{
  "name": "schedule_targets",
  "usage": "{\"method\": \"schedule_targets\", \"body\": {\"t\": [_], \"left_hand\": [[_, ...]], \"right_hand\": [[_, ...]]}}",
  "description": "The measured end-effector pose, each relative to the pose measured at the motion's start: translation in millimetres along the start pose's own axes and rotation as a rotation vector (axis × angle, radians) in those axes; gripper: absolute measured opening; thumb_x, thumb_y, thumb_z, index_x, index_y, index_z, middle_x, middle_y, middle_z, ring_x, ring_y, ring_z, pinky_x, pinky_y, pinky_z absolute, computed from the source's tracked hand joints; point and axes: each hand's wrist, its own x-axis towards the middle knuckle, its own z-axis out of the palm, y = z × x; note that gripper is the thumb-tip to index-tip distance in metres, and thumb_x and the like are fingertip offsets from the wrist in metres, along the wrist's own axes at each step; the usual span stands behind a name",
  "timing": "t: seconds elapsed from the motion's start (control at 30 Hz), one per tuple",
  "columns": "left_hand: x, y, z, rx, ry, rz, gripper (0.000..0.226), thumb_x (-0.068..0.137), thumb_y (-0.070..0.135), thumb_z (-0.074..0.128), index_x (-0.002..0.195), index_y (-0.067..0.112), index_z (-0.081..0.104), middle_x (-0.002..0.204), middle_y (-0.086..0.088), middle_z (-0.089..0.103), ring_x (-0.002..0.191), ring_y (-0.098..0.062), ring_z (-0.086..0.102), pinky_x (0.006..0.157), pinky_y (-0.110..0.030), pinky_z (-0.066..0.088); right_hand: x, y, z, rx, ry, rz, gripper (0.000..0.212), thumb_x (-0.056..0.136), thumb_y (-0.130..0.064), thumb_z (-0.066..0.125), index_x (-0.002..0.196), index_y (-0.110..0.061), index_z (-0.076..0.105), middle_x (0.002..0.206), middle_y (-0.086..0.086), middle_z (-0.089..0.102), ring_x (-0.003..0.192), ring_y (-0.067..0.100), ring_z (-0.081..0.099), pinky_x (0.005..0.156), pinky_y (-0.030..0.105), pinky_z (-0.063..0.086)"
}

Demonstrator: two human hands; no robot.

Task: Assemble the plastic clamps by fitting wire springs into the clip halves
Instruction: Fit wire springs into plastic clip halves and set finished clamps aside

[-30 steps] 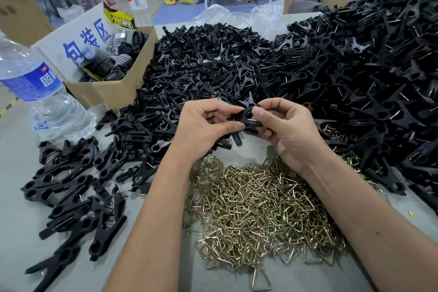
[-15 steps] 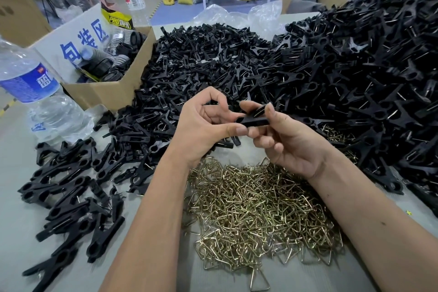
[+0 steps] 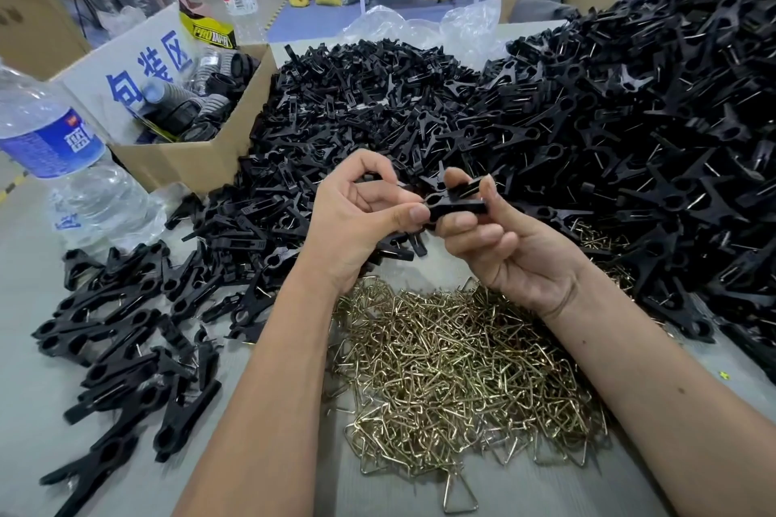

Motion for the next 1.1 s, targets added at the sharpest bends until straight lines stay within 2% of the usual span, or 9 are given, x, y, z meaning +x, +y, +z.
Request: {"method": "schedule_targets", "body": {"t": [0.07, 0.13, 0.23, 0.37, 0.57, 0.77, 0.83, 0.97, 1.1], "left_hand": [[0.1, 0.8, -1.2, -0.010, 0.005, 0.003, 0.035, 0.074, -0.002, 0.087, 0.089, 0.017, 0.062, 0.081, -0.011, 0.077, 0.070, -0.018, 0.073, 0.068, -0.028, 0.061], [0.6, 1.3, -2.3, 0.003, 0.003, 0.001, 0.029, 0.073, 0.001, 0.088, 0.085, 0.017, 0.067, 0.084, -0.011, 0.078, 0.073, -0.019, 0.075, 0.069, -0.029, 0.062], [0.0, 0.6, -3.5, 0.075, 0.002, 0.003, 0.022, 0.073, 0.007, 0.089, 0.085, 0.015, 0.073, 0.087, -0.011, 0.078, 0.078, -0.020, 0.076, 0.073, -0.032, 0.064], [-0.7, -1.7, -1.6, 0.142, 0.008, 0.017, 0.020, 0.071, 0.007, 0.087, 0.085, 0.011, 0.074, 0.087, -0.012, 0.078, 0.079, -0.022, 0.076, 0.076, -0.034, 0.064], [-1.9, 0.1, -2.7, 0.194, -0.002, 0.020, 0.020, 0.069, 0.012, 0.090, 0.081, 0.021, 0.076, 0.087, -0.011, 0.079, 0.079, -0.020, 0.076, 0.078, -0.033, 0.064], [-2.5, 0.7, -4.9, 0.241, -0.024, 0.014, 0.021, 0.072, 0.006, 0.089, 0.082, 0.020, 0.076, 0.087, -0.011, 0.079, 0.077, -0.020, 0.074, 0.075, -0.032, 0.063], [-3.5, 1.7, -3.3, 0.246, -0.019, 0.008, 0.020, 0.072, 0.010, 0.090, 0.081, 0.021, 0.076, 0.087, -0.011, 0.079, 0.077, -0.022, 0.074, 0.076, -0.038, 0.062], [-3.7, 4.7, 0.4, 0.217, 0.012, 0.019, 0.020, 0.071, 0.014, 0.093, 0.079, 0.024, 0.077, 0.087, -0.012, 0.079, 0.077, -0.024, 0.074, 0.077, -0.044, 0.060], [2.6, 1.5, 14.1, 0.204, 0.099, 0.043, 0.022, 0.075, 0.004, 0.088, 0.080, 0.021, 0.075, 0.090, -0.013, 0.079, 0.083, -0.024, 0.076, 0.079, -0.034, 0.063]], "right_hand": [[-0.4, -0.7, -0.4, -0.078, 0.045, -0.049, 0.037, 0.089, -0.007, 0.077, 0.126, -0.010, 0.072, 0.098, 0.027, 0.063, 0.082, 0.030, 0.073, 0.064, 0.035, 0.066], [-0.4, -0.7, -0.7, -0.018, 0.045, -0.041, 0.036, 0.089, -0.003, 0.075, 0.124, -0.007, 0.072, 0.096, 0.028, 0.062, 0.080, 0.032, 0.072, 0.064, 0.036, 0.066], [0.3, -2.1, -0.6, 0.079, 0.086, -0.025, 0.031, 0.089, 0.003, 0.074, 0.119, -0.004, 0.067, 0.089, 0.027, 0.057, 0.068, 0.030, 0.067, 0.054, 0.033, 0.064], [-1.1, -4.3, 1.7, 0.024, 0.129, -0.034, 0.028, 0.086, 0.005, 0.076, 0.111, -0.004, 0.066, 0.083, 0.022, 0.056, 0.060, 0.024, 0.064, 0.047, 0.025, 0.059], [-1.9, -4.9, 1.0, -0.111, 0.209, -0.057, 0.013, 0.094, -0.014, 0.060, 0.104, -0.007, 0.066, 0.077, 0.013, 0.054, 0.051, 0.010, 0.059, 0.040, 0.014, 0.051], [-1.5, -5.4, 0.1, -0.170, 0.228, -0.057, 0.011, 0.091, -0.012, 0.062, 0.098, -0.007, 0.068, 0.073, 0.011, 0.054, 0.045, 0.008, 0.057, 0.036, 0.013, 0.047], [-1.5, -4.8, -0.8, -0.181, 0.235, -0.057, 0.010, 0.089, -0.010, 0.064, 0.099, -0.008, 0.066, 0.072, 0.011, 0.053, 0.044, 0.007, 0.056, 0.034, 0.013, 0.046], [-2.9, -3.9, -0.8, -0.321, 0.163, -0.093, 0.032, 0.076, -0.011, 0.090, 0.104, -0.008, 0.076, 0.073, 0.010, 0.057, 0.047, 0.006, 0.057, 0.036, 0.013, 0.047], [-1.5, -11.9, 12.7, -0.639, 0.239, -0.223, 0.034, 0.079, -0.028, 0.088, 0.111, -0.017, 0.080, 0.073, 0.004, 0.062, 0.051, 0.003, 0.057, 0.042, 0.010, 0.048]]}}
